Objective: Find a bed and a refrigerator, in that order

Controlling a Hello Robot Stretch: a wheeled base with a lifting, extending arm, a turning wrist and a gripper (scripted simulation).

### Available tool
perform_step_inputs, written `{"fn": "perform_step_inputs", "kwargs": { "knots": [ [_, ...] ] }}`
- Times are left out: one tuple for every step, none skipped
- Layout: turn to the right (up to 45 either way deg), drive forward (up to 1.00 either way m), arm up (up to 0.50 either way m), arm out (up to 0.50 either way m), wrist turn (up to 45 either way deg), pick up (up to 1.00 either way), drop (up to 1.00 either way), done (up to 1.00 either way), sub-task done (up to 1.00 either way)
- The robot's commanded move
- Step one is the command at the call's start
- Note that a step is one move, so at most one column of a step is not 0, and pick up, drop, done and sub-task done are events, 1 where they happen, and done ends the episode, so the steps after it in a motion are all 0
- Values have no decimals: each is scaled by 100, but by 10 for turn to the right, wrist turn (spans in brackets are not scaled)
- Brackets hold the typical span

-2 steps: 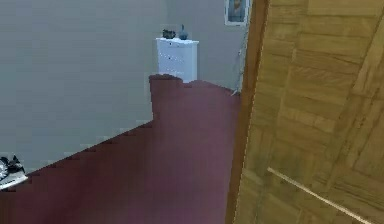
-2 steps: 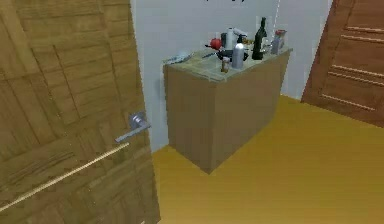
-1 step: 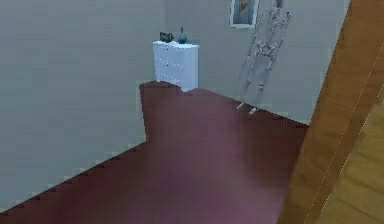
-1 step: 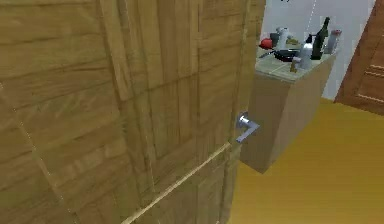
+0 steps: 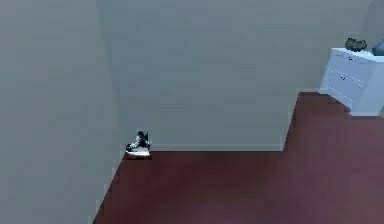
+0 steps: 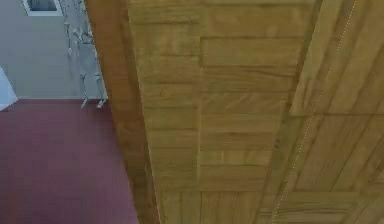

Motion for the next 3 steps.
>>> {"fn": "perform_step_inputs", "kwargs": {
  "knots": [
    [0, 30, 0, 0, 0, 0, 0, 0, 0],
    [390, 0, 0, 0, 0, 0, 0, 0, 0],
    [0, 20, 0, 0, 0, 0, 0, 0, 0]
  ]
}}
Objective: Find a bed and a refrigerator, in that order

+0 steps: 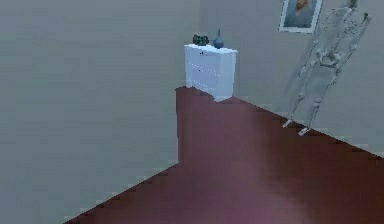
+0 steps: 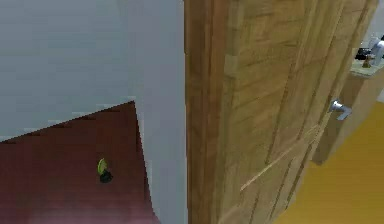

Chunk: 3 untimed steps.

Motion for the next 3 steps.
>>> {"fn": "perform_step_inputs", "kwargs": {
  "knots": [
    [330, 0, 0, 0, 0, 0, 0, 0, 0],
    [0, 100, 0, 0, 0, 0, 0, 0, 0],
    [240, 0, 0, 0, 0, 0, 0, 0, 0]
  ]
}}
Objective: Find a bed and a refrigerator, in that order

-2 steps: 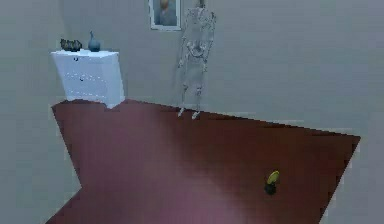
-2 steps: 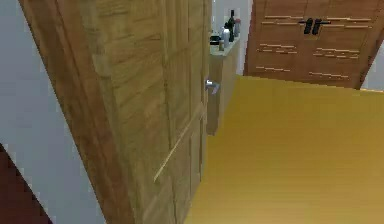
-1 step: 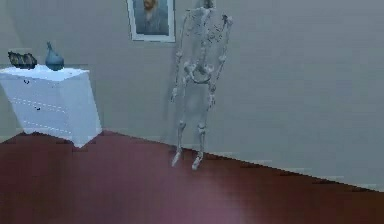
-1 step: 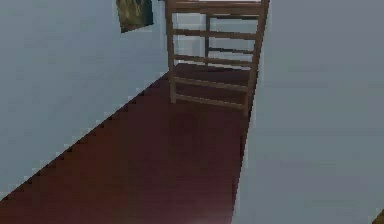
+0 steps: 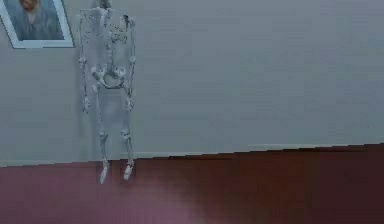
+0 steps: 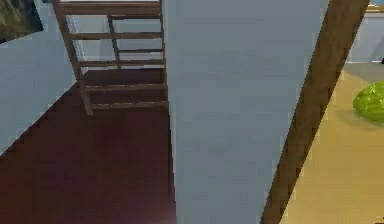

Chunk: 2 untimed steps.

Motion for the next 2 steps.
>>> {"fn": "perform_step_inputs", "kwargs": {
  "knots": [
    [0, 10, 0, 0, 0, 0, 0, 0, 0],
    [0, 55, 0, 0, 0, 0, 0, 0, 0]
  ]
}}
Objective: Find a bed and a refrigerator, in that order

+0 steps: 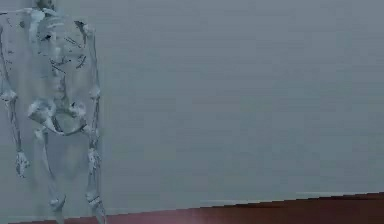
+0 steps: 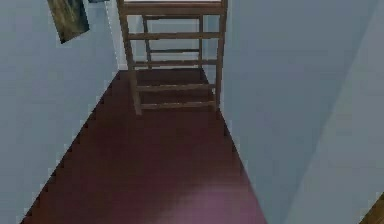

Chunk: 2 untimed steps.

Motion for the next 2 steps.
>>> {"fn": "perform_step_inputs", "kwargs": {
  "knots": [
    [450, 0, 0, 0, 0, 0, 0, 0, 0],
    [90, 0, 0, 0, 0, 0, 0, 0, 0]
  ]
}}
